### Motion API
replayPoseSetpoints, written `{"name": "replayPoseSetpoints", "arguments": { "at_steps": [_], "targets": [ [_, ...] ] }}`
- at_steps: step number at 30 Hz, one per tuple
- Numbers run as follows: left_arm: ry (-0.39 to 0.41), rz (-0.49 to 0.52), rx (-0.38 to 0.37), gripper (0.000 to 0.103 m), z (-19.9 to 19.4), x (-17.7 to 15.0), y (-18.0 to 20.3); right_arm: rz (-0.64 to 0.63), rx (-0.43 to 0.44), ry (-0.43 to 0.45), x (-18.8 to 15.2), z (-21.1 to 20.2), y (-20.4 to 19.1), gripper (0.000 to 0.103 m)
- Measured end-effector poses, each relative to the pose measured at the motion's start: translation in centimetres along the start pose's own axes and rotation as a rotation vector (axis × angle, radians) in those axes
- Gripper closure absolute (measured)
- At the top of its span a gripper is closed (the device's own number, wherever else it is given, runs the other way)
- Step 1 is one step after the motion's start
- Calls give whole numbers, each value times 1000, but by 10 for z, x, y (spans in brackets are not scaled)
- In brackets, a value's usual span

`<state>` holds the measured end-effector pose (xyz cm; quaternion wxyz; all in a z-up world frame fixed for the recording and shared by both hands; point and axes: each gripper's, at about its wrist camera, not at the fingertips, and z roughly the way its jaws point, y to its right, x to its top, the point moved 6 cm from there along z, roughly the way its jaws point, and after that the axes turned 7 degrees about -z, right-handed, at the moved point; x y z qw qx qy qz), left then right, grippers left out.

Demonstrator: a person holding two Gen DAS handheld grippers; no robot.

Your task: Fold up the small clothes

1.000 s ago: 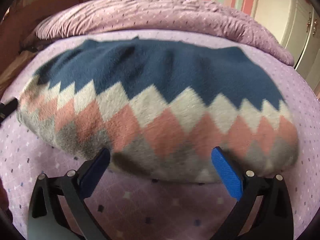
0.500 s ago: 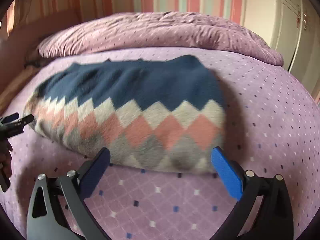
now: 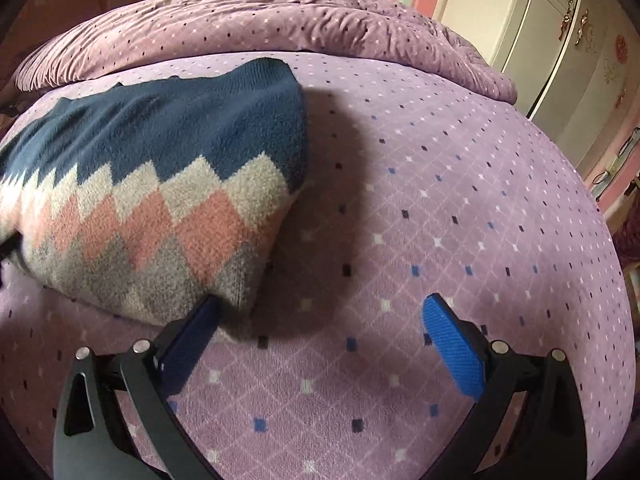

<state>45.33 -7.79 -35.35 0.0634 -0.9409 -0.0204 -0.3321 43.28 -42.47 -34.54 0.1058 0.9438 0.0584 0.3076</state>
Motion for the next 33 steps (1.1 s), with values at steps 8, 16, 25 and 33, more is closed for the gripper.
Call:
{"name": "replayPoseSetpoints", "arguments": {
  "at_steps": [8,16,25,33],
  "targets": [
    [110,-69,-119,3,-42,22,19,175,339,65,13,-20,23,2],
    [203,41,-111,3,-54,34,74,279,590,-47,24,2,14,60],
    [148,8,-56,3,-32,28,69,378,694,-132,9,28,9,54],
    [152,-12,-60,3,-27,24,63,498,845,-166,6,51,5,50]
  ]
}}
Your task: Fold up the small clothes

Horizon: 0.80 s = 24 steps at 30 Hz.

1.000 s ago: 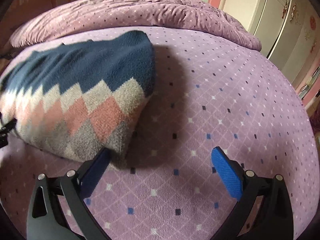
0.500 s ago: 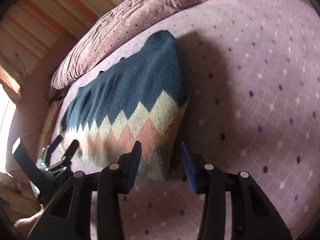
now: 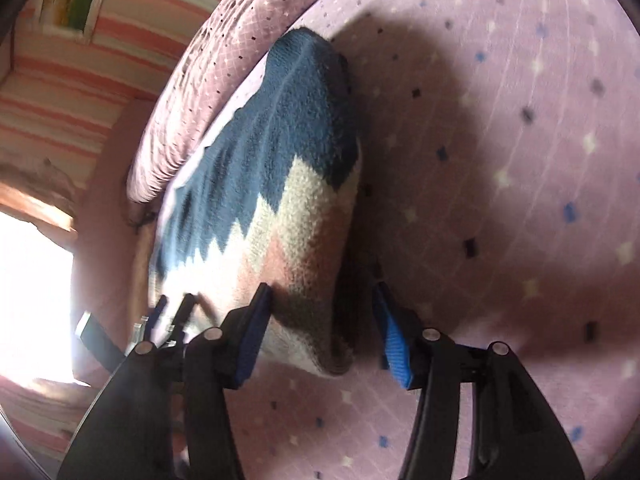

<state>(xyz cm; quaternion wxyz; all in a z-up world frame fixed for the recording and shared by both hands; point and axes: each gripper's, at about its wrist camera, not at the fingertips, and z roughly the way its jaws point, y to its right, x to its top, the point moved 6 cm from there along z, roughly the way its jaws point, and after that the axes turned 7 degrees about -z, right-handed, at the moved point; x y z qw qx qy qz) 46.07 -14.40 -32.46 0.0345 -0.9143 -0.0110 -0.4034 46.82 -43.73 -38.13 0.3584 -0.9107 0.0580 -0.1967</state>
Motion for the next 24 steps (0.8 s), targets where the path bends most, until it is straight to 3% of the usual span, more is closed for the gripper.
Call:
{"name": "replayPoseSetpoints", "arguments": {
  "at_steps": [6,10,14,20,24],
  "targets": [
    [9,-13,-12,3,0,3,-2,9,29,-14,-2,19,-4,52],
    [6,-20,-20,3,1,4,-3,-55,-2,13,-1,14,-17,71],
    [-18,-24,-26,3,8,2,-3,-106,-18,36,1,11,-30,76],
    [-80,-30,4,3,21,-3,-6,-160,104,153,12,-10,-66,78],
    [-100,-6,24,3,23,-2,-4,-209,147,182,17,-11,-93,79]
  ]
}}
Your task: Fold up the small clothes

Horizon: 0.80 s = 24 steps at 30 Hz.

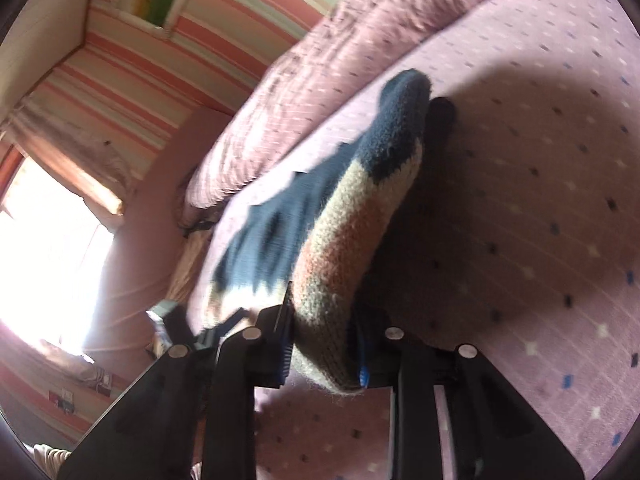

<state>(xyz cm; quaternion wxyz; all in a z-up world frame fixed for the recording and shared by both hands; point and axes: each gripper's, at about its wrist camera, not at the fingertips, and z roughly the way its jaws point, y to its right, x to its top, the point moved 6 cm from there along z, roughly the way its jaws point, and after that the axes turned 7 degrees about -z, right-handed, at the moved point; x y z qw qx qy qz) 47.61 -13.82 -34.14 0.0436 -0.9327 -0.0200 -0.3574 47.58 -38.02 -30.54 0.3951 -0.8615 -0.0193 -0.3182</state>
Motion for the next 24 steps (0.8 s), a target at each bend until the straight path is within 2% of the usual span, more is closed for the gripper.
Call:
{"name": "replayPoseSetpoints", "arguments": {
  "at_steps": [3,6,13,18,24],
  "targets": [
    [-7,-48,-13,3,-4,2,-12,-44,45,24,7,-1,-22,79],
    [24,-104,-10,3,-16,8,-36,-90,92,46,17,-2,-46,79],
    [97,-215,10,3,-43,33,-127,-205,166,50,30,23,-115,79],
    [137,-304,19,3,-62,48,-197,-287,203,9,26,65,-176,80],
    [170,-374,52,3,-77,50,-277,-307,204,-71,19,148,-227,80]
  ]
}}
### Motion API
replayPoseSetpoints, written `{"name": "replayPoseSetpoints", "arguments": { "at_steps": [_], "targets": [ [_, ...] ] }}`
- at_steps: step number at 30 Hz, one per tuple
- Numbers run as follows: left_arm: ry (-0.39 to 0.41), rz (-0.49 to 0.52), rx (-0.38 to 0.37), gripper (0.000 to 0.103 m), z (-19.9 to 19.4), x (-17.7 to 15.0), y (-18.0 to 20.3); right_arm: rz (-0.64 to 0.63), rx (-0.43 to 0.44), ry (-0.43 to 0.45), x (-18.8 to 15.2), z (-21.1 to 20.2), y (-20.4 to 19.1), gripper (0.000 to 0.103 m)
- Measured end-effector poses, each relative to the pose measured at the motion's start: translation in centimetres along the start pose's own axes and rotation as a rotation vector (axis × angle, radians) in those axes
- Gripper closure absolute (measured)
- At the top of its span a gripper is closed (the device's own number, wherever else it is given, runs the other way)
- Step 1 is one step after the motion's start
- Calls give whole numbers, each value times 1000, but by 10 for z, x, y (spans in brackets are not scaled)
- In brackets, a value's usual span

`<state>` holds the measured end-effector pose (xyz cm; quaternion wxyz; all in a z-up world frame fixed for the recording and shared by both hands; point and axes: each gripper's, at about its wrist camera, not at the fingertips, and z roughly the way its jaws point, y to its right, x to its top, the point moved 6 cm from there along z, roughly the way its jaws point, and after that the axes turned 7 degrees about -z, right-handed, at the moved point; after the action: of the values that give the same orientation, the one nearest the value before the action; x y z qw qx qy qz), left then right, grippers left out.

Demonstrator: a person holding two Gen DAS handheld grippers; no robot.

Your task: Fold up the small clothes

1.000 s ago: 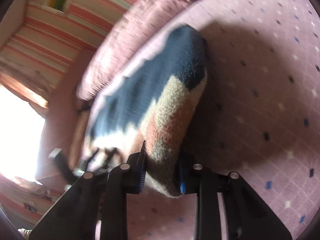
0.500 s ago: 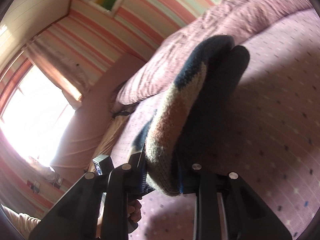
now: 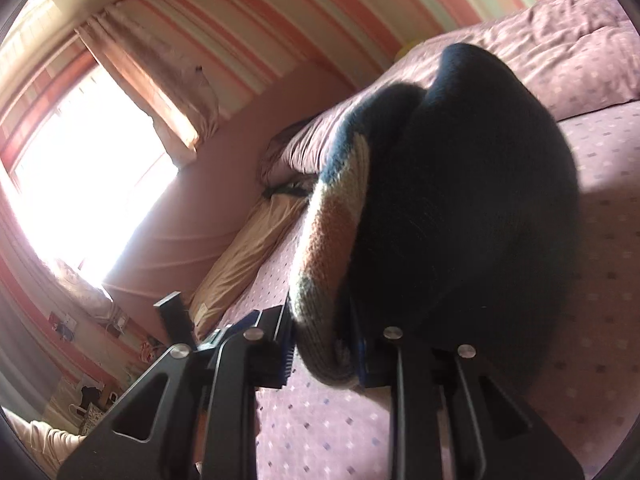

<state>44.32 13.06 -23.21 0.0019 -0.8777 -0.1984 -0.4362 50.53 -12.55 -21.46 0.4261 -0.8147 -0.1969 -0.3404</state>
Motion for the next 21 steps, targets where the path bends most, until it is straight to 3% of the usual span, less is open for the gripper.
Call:
{"name": "replayPoseSetpoints", "arguments": {
  "at_steps": [6,9,11,12,14,15,16,19,21],
  "targets": [
    [3,-65,37,3,0,11,-73,-30,-101,-176,-29,104,-17,80],
    [-3,-95,52,3,1,9,-103,-89,-252,-317,-66,155,-15,79],
    [-9,-113,54,3,3,8,-117,-175,-351,-362,-86,176,-16,77],
    [-12,-117,53,3,3,7,-121,-228,-403,-365,-89,180,-22,74],
    [-12,-126,52,3,3,7,-128,-316,-478,-369,-88,181,-27,53],
    [-12,-132,50,3,2,7,-132,-336,-465,-370,-87,181,-33,32],
    [-13,-139,49,3,1,7,-134,-353,-454,-370,-87,182,-41,26],
    [-8,-167,36,3,-4,9,-138,-390,-446,-362,-83,178,-67,26],
    [-4,-178,25,3,-8,11,-138,-339,-407,-268,-72,158,-85,26]
  ]
}}
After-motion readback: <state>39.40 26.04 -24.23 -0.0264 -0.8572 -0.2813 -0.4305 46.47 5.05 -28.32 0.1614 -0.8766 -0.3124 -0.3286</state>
